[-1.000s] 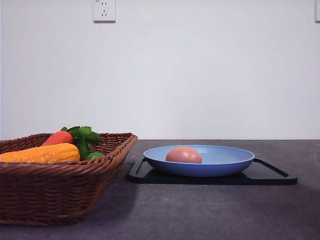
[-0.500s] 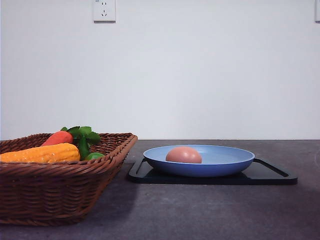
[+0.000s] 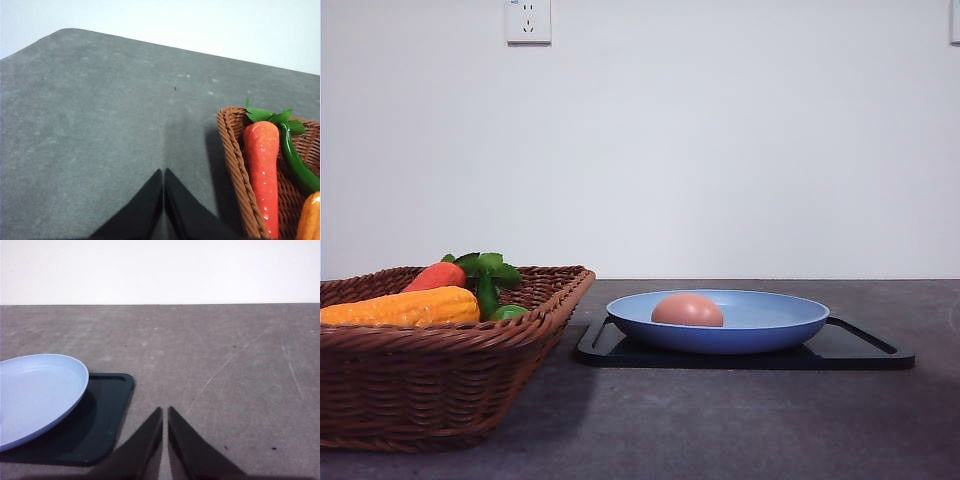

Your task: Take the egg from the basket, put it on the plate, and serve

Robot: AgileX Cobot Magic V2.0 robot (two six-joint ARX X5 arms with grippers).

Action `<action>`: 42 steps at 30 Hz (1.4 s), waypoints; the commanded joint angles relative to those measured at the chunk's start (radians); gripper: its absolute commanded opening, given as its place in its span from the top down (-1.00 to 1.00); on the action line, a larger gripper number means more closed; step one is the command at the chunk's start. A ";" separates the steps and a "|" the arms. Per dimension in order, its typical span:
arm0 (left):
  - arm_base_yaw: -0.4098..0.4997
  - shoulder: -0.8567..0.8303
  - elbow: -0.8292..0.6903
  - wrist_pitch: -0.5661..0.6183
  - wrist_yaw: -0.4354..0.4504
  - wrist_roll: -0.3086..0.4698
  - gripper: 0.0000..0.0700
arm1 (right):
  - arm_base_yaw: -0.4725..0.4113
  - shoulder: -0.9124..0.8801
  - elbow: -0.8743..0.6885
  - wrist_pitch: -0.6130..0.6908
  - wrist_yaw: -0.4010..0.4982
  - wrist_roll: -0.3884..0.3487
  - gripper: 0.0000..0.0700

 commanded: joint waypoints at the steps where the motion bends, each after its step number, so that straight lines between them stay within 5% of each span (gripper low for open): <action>1: 0.001 -0.002 -0.024 -0.016 -0.001 -0.006 1.00 | -0.001 -0.002 -0.004 0.010 0.002 0.011 1.00; 42: 0.001 -0.002 -0.024 -0.016 -0.001 -0.006 1.00 | -0.001 -0.002 -0.004 0.010 0.002 0.011 1.00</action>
